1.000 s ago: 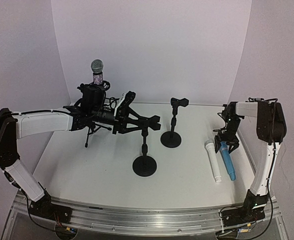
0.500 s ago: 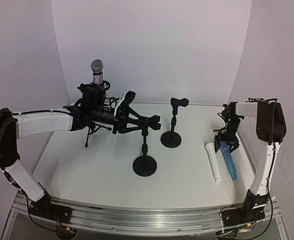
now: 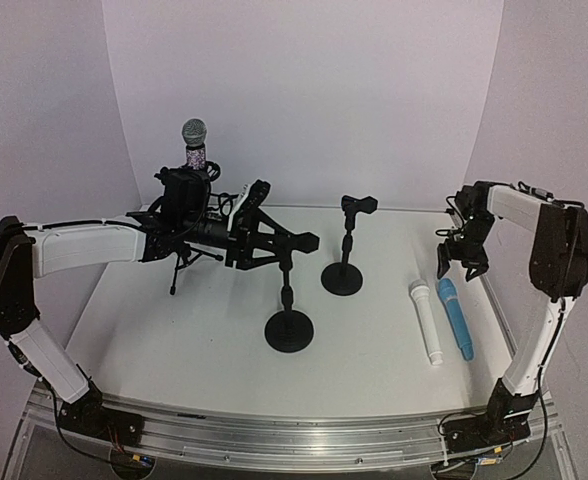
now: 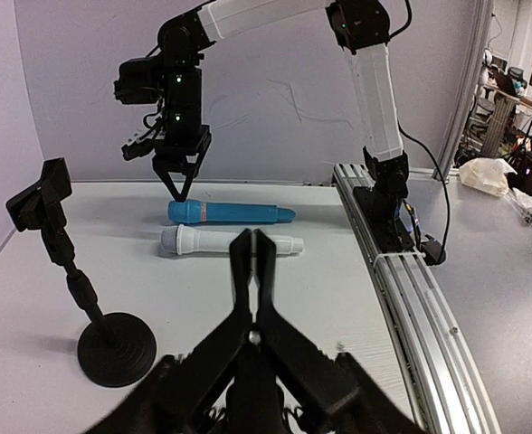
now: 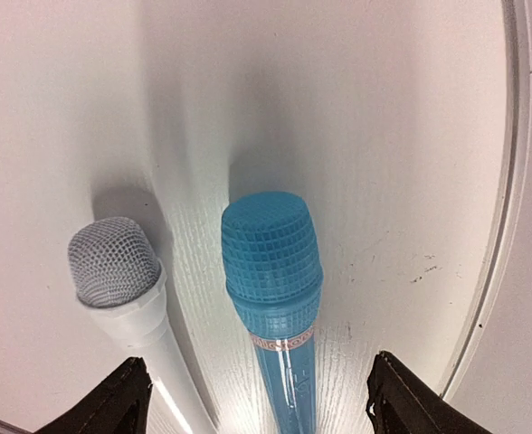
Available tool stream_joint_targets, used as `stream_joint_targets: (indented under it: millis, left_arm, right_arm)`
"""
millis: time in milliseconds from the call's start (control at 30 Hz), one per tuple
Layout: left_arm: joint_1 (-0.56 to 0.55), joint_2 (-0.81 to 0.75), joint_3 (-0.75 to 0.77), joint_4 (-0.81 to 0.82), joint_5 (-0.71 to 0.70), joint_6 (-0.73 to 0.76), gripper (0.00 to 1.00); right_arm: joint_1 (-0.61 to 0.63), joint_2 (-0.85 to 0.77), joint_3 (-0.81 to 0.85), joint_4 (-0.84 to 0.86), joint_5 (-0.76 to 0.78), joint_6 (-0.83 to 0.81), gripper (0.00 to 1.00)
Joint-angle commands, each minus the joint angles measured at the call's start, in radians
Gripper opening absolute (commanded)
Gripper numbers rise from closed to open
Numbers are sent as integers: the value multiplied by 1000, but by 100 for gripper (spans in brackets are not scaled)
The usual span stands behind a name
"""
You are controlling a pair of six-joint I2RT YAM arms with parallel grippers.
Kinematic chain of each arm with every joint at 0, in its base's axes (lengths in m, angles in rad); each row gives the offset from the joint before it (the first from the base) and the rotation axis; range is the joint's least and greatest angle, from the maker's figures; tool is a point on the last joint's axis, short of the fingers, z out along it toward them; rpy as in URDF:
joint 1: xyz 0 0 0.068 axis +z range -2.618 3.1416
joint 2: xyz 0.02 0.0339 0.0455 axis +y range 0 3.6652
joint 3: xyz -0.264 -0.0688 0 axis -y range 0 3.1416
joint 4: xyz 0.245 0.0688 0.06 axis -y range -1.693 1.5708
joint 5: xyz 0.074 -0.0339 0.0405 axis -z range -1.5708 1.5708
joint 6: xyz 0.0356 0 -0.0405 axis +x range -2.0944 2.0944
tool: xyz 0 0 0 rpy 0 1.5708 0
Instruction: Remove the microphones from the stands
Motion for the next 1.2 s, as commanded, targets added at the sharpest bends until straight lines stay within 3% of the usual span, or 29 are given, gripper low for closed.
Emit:
stream_joint_targets:
  millis: [0, 367, 533, 700, 967, 1167]
  left_arm:
    - [6, -33, -2, 112, 49, -16, 70]
    - [18, -81, -58, 143, 42, -31, 99]
    - [64, -176, -272, 310, -59, -99, 100]
    - [65, -136, -405, 405, -96, -140, 99]
    - [3, 67, -379, 544, -170, -42, 95]
    - [-57, 156, -337, 612, -227, -70, 91]
  right_arm:
    - [1, -86, 26, -25, -6, 8, 80]
    - [3, -171, 3, -25, -38, -1, 80]
    - [3, -238, -31, -25, -39, 3, 79]
    - [4, -319, -43, -23, -82, 13, 79]
    - [12, -435, -22, 3, -166, 6, 79]
    - [12, -508, -65, 17, -177, -22, 79]
